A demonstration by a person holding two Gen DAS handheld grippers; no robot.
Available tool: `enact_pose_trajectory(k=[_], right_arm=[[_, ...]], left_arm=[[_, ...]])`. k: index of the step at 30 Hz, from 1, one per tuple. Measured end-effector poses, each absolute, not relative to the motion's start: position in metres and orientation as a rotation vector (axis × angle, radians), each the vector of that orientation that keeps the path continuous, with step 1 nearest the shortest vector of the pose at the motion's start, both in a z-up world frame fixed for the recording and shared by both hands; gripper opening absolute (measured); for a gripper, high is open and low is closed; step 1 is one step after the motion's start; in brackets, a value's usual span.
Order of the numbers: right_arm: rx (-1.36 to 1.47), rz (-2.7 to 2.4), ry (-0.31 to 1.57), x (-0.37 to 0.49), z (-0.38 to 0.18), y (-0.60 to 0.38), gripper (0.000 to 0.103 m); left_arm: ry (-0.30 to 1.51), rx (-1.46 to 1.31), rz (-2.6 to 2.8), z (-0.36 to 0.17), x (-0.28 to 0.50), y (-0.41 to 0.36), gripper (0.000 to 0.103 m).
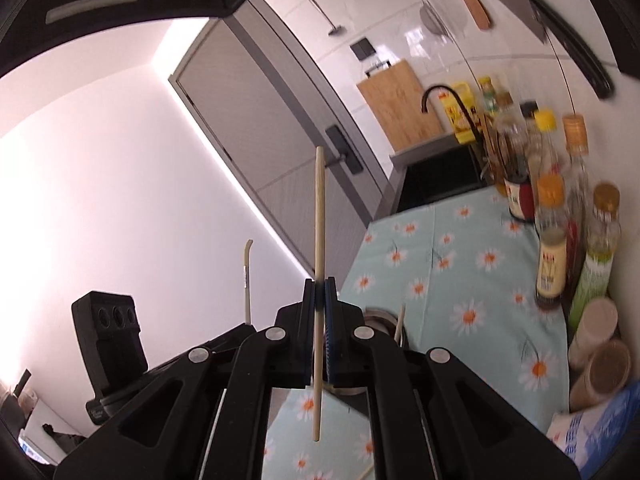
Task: Organize utensils
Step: 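Lift the spoon and chopstick and carry both above the black holder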
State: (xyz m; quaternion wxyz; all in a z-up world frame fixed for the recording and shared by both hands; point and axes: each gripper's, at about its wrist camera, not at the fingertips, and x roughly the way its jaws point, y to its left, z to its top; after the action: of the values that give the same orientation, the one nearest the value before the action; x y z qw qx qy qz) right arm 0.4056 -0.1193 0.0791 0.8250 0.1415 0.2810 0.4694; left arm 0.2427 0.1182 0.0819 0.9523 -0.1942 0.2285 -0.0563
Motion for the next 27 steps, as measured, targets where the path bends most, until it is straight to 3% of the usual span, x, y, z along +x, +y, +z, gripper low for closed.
enact_pose_trajectory(k=[10, 27], right_arm=[[0.308, 0.974, 0.512, 0.432, 0.077, -0.1, 0.006], [0.232, 0.958, 0.555, 0.445, 0.03, -0.075, 0.006]], left_arm=[[0.322, -0.34, -0.076, 0.09, 0.27, 0.113, 0.006], [0.365, -0.367, -0.075, 0.035, 0.303, 0.116, 0.006]])
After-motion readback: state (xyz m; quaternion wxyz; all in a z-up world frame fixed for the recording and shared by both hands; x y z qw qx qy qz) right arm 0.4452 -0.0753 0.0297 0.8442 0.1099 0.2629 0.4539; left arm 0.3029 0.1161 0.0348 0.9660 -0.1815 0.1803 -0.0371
